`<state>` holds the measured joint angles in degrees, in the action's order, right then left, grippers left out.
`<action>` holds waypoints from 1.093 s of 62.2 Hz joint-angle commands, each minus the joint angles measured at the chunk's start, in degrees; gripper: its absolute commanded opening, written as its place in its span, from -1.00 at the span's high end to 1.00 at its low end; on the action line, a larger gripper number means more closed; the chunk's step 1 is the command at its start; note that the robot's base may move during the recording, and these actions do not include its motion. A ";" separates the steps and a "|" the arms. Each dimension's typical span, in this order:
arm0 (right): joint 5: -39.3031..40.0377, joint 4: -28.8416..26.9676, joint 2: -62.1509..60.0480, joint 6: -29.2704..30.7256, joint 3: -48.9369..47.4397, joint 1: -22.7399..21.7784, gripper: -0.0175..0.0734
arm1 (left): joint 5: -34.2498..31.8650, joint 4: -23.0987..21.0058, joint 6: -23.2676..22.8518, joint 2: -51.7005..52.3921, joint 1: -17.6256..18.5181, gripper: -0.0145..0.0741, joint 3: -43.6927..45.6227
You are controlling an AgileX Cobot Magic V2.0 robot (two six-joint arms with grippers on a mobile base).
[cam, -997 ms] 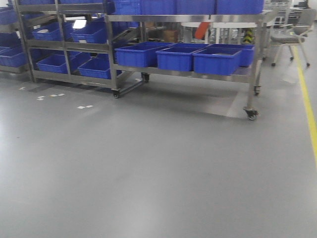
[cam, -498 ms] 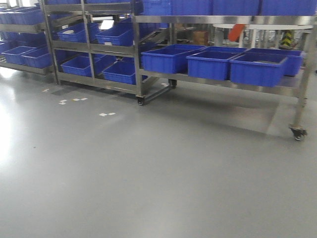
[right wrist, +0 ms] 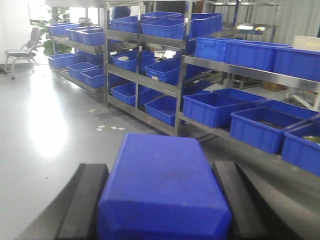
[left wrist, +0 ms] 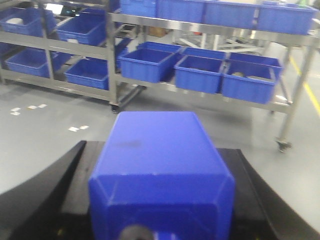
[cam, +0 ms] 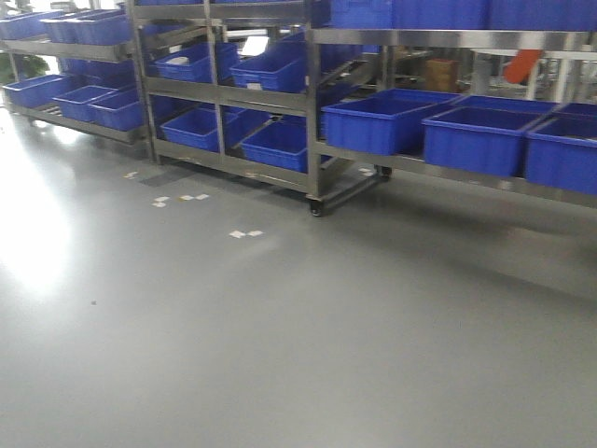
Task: Pick and sort blue part to right shelf
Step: 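Drive the base away from the table toward the shelves of blue bins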
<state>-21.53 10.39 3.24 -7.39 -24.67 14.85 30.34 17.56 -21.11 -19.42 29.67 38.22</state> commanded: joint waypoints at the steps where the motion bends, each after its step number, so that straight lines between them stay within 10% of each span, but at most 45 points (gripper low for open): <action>1: 5.60 0.94 0.73 0.08 -1.67 -0.08 0.30 | -5.14 0.65 -0.18 -0.50 0.42 0.13 1.63; 68: 5.55 0.94 0.73 0.08 -1.67 -0.08 0.30 | -5.14 0.65 -0.18 -0.50 0.42 0.13 1.63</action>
<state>-21.53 10.39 3.24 -7.39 -24.67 14.85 30.34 17.56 -21.11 -19.42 29.67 38.22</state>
